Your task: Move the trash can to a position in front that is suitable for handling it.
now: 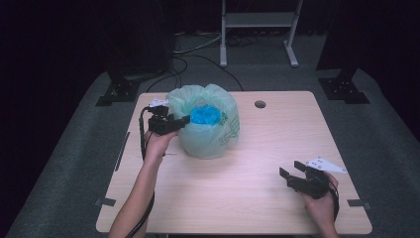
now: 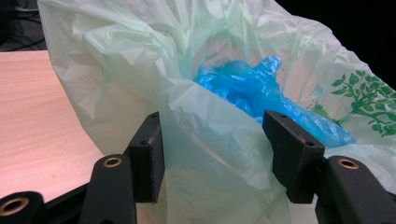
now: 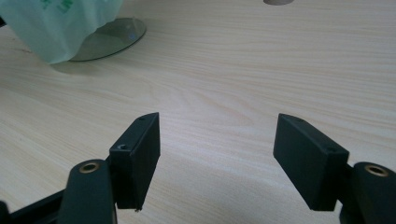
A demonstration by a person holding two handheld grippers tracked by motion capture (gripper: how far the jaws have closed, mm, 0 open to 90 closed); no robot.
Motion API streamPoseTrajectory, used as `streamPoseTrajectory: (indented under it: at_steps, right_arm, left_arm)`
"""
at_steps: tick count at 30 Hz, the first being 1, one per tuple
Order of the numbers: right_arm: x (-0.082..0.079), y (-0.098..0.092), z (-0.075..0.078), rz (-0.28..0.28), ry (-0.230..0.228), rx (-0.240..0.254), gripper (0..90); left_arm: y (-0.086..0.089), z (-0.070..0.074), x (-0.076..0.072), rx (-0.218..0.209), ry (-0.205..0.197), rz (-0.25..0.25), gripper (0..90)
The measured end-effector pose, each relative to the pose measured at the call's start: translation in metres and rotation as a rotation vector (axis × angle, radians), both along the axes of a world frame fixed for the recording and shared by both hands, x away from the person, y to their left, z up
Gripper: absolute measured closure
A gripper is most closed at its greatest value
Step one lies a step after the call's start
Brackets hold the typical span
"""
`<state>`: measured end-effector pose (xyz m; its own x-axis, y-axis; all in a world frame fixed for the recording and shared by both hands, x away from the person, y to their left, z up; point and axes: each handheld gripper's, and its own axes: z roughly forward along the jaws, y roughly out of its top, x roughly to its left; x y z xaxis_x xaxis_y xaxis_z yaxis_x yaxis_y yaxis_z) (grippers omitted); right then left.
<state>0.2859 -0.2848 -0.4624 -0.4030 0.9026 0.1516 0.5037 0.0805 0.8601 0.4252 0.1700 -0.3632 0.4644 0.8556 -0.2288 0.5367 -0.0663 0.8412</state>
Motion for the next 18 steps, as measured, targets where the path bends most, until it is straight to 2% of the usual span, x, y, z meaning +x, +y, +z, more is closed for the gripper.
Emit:
streamPoseTrajectory:
  at_steps: [4,14,18]
  right_arm:
    - [0.0,-0.001,-0.001,-0.007,0.006,0.004,31.2]
    - [0.0,-0.001,-0.004,-0.017,0.012,0.003,31.3]
    - [0.0,-0.002,-0.007,-0.024,0.022,0.006,31.3]
  left_arm:
    - [0.006,-0.003,-0.016,-0.029,-0.012,-0.023,42.3]
    - [0.015,-0.005,-0.043,-0.037,-0.035,-0.044,42.3]
    - [0.017,-0.009,-0.056,-0.059,-0.058,-0.054,42.2]
